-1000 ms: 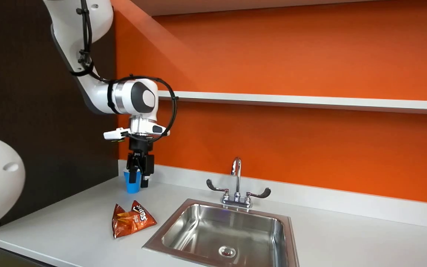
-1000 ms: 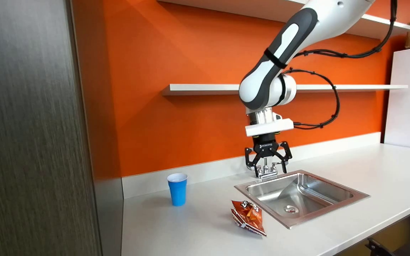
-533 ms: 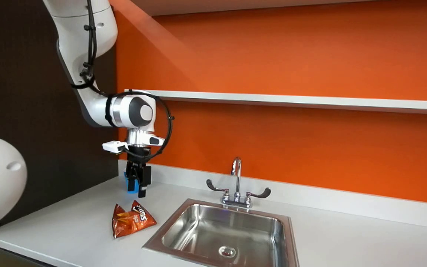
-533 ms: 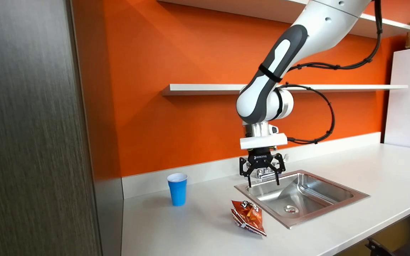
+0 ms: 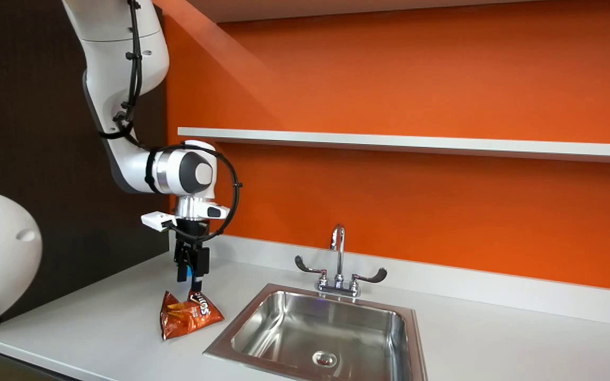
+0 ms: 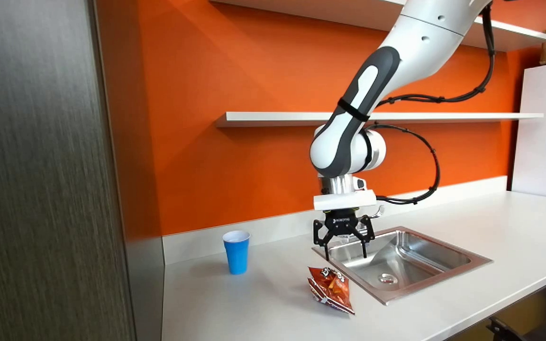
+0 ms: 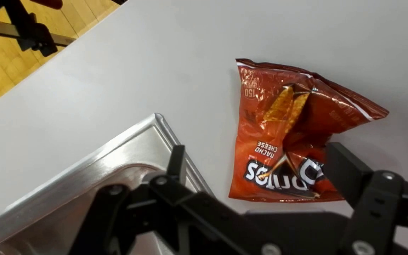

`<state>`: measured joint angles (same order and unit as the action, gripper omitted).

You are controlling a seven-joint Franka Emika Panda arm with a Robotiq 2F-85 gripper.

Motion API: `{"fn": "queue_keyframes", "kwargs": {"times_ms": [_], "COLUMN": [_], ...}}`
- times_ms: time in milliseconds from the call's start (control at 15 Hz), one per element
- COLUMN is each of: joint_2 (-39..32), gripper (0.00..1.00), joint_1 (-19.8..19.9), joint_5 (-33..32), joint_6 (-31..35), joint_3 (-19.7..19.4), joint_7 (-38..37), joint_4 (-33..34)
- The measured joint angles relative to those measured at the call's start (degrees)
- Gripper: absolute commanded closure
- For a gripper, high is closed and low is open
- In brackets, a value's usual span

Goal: Put the orange packet on the bottom shelf.

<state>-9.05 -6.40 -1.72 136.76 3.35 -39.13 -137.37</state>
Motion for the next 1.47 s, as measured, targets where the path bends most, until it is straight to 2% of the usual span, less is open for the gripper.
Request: {"fn": "queue_keyframes", "kwargs": {"times_ms": [667, 1467], "joint_2": [-3.5, -7.0], "gripper": [0.0, 0.0], "joint_1": [-1.9, -2.2], "joint_5": [1.3, 1.3], "joint_6": [2.6, 6.8], "joint_3": [0.0, -1.1], "joint_7": [-0.1, -1.2], "joint_4": [0.0, 0.4]}}
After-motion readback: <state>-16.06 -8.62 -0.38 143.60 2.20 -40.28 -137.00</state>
